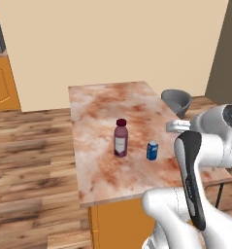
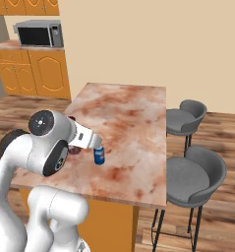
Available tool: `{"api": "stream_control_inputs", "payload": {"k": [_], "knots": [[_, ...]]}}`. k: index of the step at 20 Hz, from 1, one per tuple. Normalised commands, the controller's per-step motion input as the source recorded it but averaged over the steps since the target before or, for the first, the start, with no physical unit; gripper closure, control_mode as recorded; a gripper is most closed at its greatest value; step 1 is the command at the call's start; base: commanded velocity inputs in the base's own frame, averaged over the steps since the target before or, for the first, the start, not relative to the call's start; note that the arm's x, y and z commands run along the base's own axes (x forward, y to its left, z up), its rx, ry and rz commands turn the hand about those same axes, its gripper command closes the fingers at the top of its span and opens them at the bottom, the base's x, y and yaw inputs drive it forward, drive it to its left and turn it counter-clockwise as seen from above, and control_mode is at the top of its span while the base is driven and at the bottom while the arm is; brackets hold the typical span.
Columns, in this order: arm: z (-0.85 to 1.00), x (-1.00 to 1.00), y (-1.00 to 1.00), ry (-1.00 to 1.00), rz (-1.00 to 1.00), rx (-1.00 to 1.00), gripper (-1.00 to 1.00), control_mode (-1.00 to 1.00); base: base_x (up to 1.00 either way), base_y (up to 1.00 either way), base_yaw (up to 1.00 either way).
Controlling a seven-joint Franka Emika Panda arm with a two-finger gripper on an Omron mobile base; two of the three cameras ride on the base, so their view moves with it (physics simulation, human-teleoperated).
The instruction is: Move the drinks to the dining counter.
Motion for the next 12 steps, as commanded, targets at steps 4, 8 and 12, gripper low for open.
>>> {"api": "stream_control_inputs", "payload": {"k": [4,8,12], "knots": [[0.19,-0.72,0.04,-0.06,0.01,0.01,-1.0,-1.0,0.0,0.0,0.0],[0.43,-0.53,0.12,0.05,0.0,0.0,-1.0,-1.0,0.0,0.0,0.0],[0.45,-0.42,0.24,0.14,0.0,-0.02,-1.0,-1.0,0.0,0.0,0.0]]}}
